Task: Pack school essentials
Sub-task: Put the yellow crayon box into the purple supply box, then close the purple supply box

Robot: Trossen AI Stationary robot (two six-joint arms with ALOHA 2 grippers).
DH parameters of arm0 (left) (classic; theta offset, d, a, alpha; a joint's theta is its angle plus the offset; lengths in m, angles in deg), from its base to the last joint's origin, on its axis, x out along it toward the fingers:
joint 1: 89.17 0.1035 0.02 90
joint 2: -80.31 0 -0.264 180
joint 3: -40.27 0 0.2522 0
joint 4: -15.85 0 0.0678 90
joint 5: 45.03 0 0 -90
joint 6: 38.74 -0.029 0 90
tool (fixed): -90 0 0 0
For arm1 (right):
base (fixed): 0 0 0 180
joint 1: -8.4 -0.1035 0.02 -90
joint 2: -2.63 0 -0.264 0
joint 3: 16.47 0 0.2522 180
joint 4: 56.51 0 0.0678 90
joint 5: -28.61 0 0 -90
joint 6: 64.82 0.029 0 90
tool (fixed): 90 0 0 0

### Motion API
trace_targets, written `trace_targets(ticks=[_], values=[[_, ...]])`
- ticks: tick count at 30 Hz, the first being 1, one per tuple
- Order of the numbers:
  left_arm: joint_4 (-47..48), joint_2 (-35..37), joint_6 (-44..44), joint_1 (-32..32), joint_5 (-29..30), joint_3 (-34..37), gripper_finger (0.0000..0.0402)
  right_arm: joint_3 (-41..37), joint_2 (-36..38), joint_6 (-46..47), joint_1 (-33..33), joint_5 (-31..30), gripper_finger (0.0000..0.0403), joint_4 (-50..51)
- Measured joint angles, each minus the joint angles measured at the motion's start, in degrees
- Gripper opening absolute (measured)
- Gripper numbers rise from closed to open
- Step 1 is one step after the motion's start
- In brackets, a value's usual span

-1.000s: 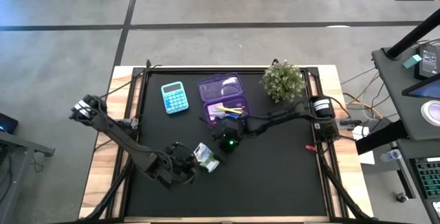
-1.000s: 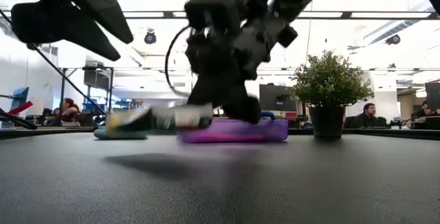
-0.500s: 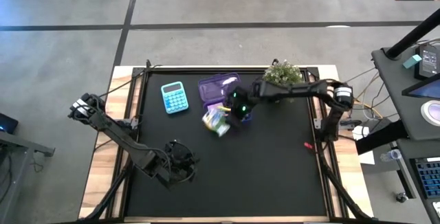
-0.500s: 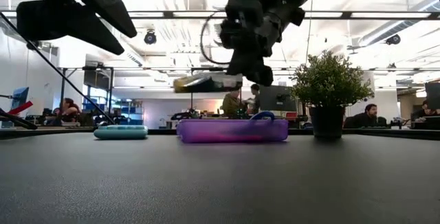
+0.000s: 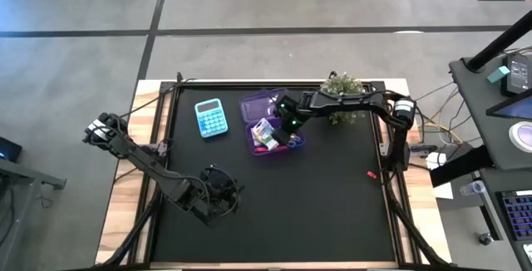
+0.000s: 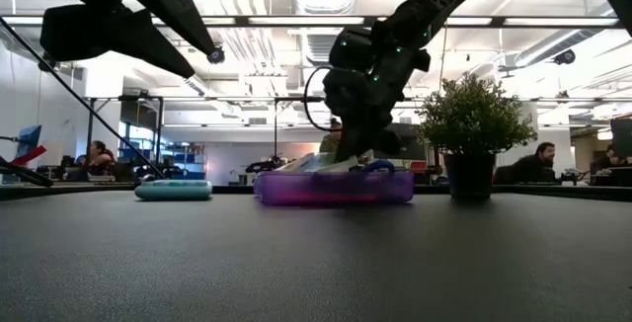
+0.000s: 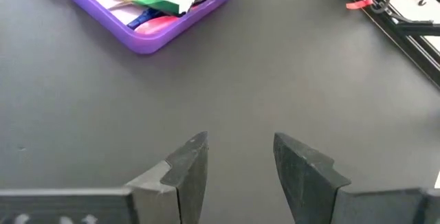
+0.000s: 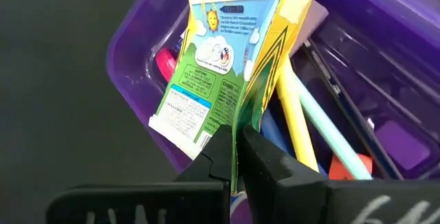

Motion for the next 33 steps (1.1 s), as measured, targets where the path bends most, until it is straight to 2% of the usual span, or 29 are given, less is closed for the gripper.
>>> trace_targets(ticks=[6, 9, 13, 16, 21, 24, 28, 31, 33], values=[[0.0, 0.0, 0.9, 0.1, 0.0, 0.3, 0.0150, 0.0, -0.1, -5.5, 0.0, -0.2, 0.0011, -1.2], [0.0, 0.0, 0.9, 0.3, 0.1, 0.4, 0.0150, 0.0, -0.1, -6.0, 0.0, -0.2, 0.0029, -1.2], [0.1, 0.0, 0.9, 0.9, 0.1, 0.4, 0.0150, 0.5, 0.2, -6.1, 0.1, -0.2, 0.0078, 0.4], [0.1, 0.0, 0.4, 2.3, 0.1, 0.4, 0.0150, 2.3, 0.6, -6.9, 0.4, -0.2, 0.0125, 5.1], [-0.2, -0.8, -8.1, 7.1, 0.2, 0.4, 0.0150, 6.4, 1.8, -12.7, 1.0, -1.0, 0.0187, 13.3], [-3.7, -2.2, -18.6, 10.8, 0.2, 0.5, 0.0150, 8.1, 3.3, -16.9, 1.0, -5.2, 0.0203, 16.8], [-12.7, -5.6, -31.5, 16.1, -0.1, 0.5, 0.0150, 9.0, 4.8, -22.5, 1.0, -16.6, 0.0207, 20.8], [-17.7, -8.1, -35.1, 20.1, -0.1, 0.5, 0.0150, 9.0, 5.2, -24.7, 1.3, -22.8, 0.0207, 22.7], [-18.5, -9.7, -35.3, 22.2, -0.2, 0.5, 0.0150, 8.9, 5.1, -25.9, 1.8, -24.7, 0.0207, 24.0]])
